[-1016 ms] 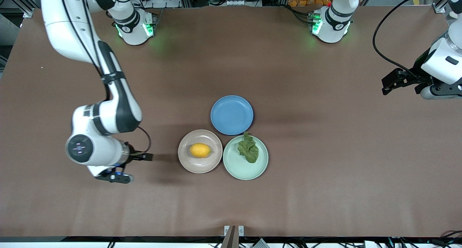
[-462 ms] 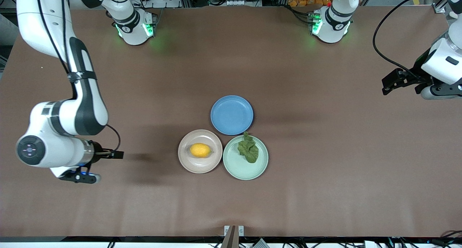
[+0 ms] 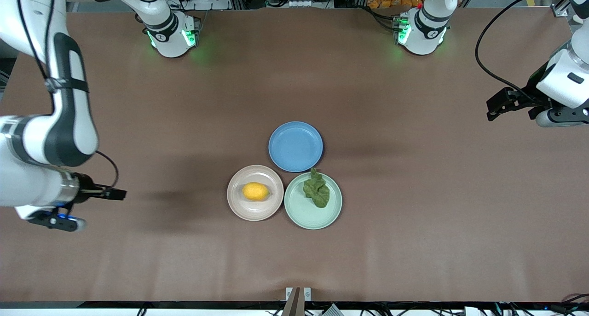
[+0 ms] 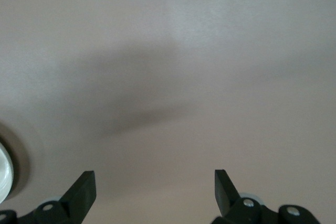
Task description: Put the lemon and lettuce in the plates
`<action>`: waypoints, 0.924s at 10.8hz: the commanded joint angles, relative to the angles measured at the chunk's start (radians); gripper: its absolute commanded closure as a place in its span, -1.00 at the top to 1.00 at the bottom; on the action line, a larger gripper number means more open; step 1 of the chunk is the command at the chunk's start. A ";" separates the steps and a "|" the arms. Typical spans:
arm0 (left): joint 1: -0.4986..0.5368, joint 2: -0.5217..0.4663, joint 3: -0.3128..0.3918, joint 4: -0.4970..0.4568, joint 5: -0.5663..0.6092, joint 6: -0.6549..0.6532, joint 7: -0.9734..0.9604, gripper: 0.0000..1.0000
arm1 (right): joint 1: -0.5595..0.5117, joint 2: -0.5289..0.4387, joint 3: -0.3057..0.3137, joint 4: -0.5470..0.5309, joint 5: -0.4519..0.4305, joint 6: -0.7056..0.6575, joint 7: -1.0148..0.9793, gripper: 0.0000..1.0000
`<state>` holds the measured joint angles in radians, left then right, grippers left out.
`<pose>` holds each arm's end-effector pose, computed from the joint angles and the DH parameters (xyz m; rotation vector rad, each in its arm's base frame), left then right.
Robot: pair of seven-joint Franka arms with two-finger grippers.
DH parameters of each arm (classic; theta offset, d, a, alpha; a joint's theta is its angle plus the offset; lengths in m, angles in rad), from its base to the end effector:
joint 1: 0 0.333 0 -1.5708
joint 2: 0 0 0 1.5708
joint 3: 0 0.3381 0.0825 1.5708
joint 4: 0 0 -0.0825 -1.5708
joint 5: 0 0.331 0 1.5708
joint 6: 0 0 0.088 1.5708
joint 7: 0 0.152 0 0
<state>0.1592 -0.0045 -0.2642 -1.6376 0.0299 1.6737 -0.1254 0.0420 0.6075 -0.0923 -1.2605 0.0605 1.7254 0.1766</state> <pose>0.5082 -0.0496 0.5849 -3.1146 -0.0279 -0.0681 0.6668 -0.0116 0.3836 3.1101 -0.3556 -0.2199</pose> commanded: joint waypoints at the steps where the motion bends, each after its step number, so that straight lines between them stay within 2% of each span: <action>1: 0.003 -0.005 -0.007 -0.001 0.005 -0.020 -0.005 1.00 | -0.008 -0.098 -0.006 -0.031 -0.011 -0.047 -0.005 1.00; 7: 0.002 0.009 -0.006 0.004 0.005 -0.014 -0.005 1.00 | -0.013 -0.242 -0.015 -0.102 -0.016 -0.067 -0.028 1.00; 10: -0.004 0.023 -0.007 0.004 0.010 -0.008 -0.005 1.00 | -0.050 -0.310 -0.014 -0.108 -0.016 -0.124 -0.091 1.00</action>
<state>0.1578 0.0055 -0.2654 -1.6402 0.0299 1.6658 -0.1255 0.0236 0.3865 -0.1161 -1.3114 0.0542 1.6329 0.1285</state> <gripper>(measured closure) 0.000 0.000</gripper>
